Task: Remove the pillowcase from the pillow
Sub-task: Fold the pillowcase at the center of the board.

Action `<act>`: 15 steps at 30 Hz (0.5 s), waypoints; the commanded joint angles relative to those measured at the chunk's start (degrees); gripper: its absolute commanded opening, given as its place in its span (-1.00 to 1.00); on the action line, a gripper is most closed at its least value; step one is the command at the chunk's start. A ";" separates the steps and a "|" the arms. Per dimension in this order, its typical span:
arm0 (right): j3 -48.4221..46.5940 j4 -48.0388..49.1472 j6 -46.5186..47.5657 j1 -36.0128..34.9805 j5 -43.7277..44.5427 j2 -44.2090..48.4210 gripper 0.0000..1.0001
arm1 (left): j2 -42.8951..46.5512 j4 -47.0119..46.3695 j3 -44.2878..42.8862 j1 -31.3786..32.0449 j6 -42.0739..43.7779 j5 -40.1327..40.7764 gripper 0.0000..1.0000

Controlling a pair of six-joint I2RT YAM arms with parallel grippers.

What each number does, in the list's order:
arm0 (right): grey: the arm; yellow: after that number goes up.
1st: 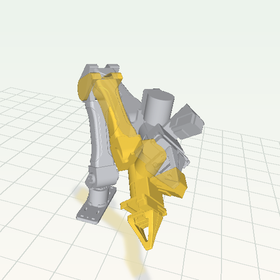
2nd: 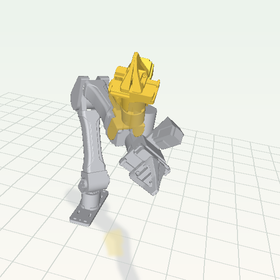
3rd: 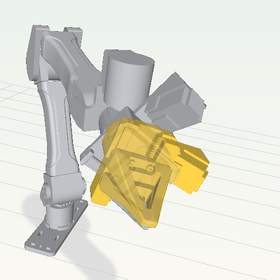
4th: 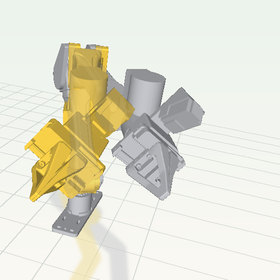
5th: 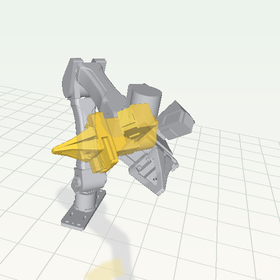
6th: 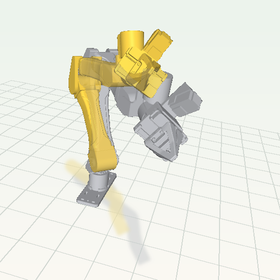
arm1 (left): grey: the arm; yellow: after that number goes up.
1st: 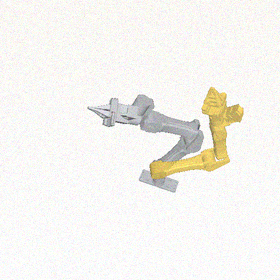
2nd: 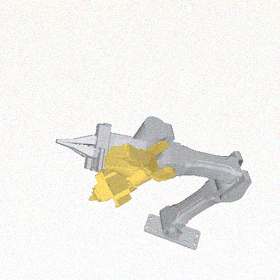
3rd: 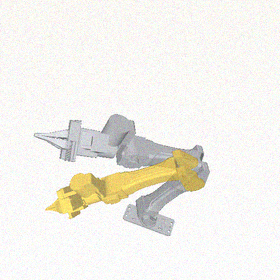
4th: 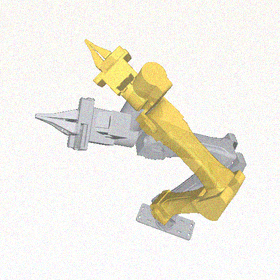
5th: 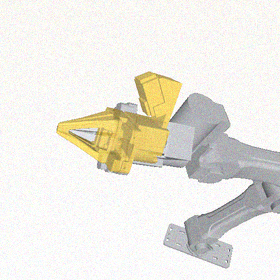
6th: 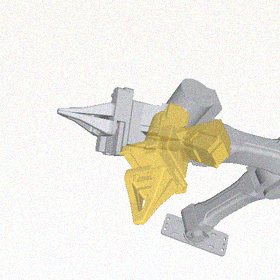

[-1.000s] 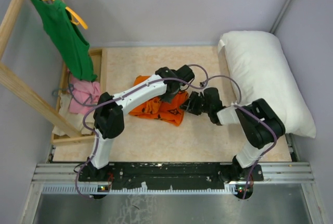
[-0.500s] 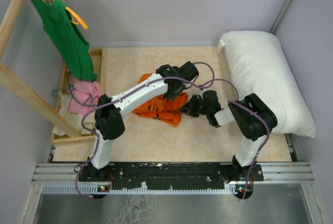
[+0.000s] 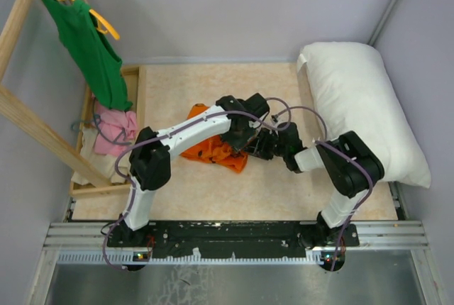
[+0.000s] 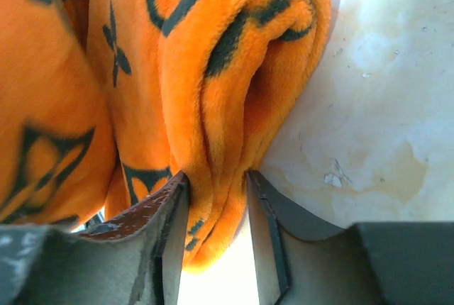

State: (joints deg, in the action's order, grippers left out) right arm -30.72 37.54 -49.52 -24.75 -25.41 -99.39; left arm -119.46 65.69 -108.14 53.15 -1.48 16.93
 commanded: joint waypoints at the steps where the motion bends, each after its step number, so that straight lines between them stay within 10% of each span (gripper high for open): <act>1: 1.20 -7.00 5.36 1.82 0.69 8.23 -0.11 | 5.66 -6.86 0.17 0.08 0.92 -6.73 0.46; 4: 2.85 -10.67 7.73 4.23 1.00 14.16 0.08 | 10.27 -11.38 -1.47 -1.00 2.06 -11.93 0.99; 9: 2.17 -22.06 14.83 6.47 6.35 28.15 0.26 | 19.79 -21.47 4.03 -11.52 -0.19 -32.86 0.99; 12: -2.26 -28.61 18.93 6.26 11.14 34.67 0.23 | 26.83 -32.28 16.57 -18.77 -2.48 -38.81 0.46; 15: -10.62 -33.08 22.12 2.62 17.95 34.90 -0.39 | 32.27 -42.90 28.83 -20.70 -3.89 -37.15 -0.22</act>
State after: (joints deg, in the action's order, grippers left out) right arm -30.48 11.35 -34.54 -18.85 -17.17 -66.63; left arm -90.83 36.99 -91.64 34.00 -2.92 -14.09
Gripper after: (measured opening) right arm 0.495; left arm 0.543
